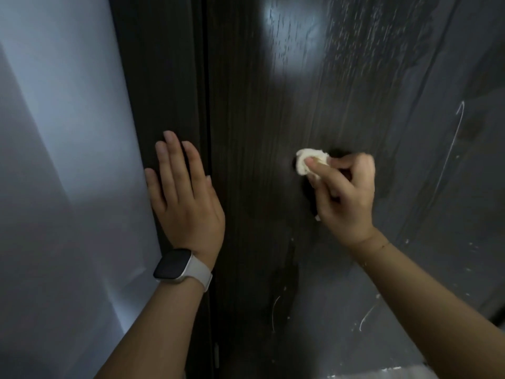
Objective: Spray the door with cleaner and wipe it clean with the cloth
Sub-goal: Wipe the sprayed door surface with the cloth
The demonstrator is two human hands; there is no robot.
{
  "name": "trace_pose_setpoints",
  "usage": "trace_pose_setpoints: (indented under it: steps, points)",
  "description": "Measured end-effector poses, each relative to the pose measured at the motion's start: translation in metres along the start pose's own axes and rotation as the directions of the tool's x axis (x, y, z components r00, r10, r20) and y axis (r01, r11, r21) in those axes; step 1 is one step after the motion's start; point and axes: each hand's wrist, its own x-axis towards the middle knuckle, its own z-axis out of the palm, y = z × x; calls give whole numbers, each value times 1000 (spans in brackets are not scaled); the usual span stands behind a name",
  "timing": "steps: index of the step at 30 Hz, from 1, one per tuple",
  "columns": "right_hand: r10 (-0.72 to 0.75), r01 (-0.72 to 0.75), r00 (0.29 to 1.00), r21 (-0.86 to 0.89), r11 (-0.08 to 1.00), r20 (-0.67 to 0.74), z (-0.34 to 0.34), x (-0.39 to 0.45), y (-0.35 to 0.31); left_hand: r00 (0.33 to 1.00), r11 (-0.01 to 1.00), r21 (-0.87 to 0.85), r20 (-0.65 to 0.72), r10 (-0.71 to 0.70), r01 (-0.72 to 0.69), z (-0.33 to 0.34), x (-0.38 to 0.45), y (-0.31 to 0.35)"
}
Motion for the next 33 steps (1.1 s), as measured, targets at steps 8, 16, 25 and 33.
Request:
trace_pose_setpoints:
  steps: [8,16,25,33]
  points:
    - [116,-119,989,32,992,91,7,-79,-17,985,993,-95,146,89,-75,-21,-6,12]
    - [82,-94,953,28,995,292,-14,-98,0,722,944,-51,631,283,-325,-18,-105,14]
    - [-129,106,970,118,987,207,10,-137,1,719,953,-27,650,246,-301,-13,-107,11]
    - [-259,178,827,204,963,499,10,-195,-11,775,978,0,610,164,-207,-18,-130,18]
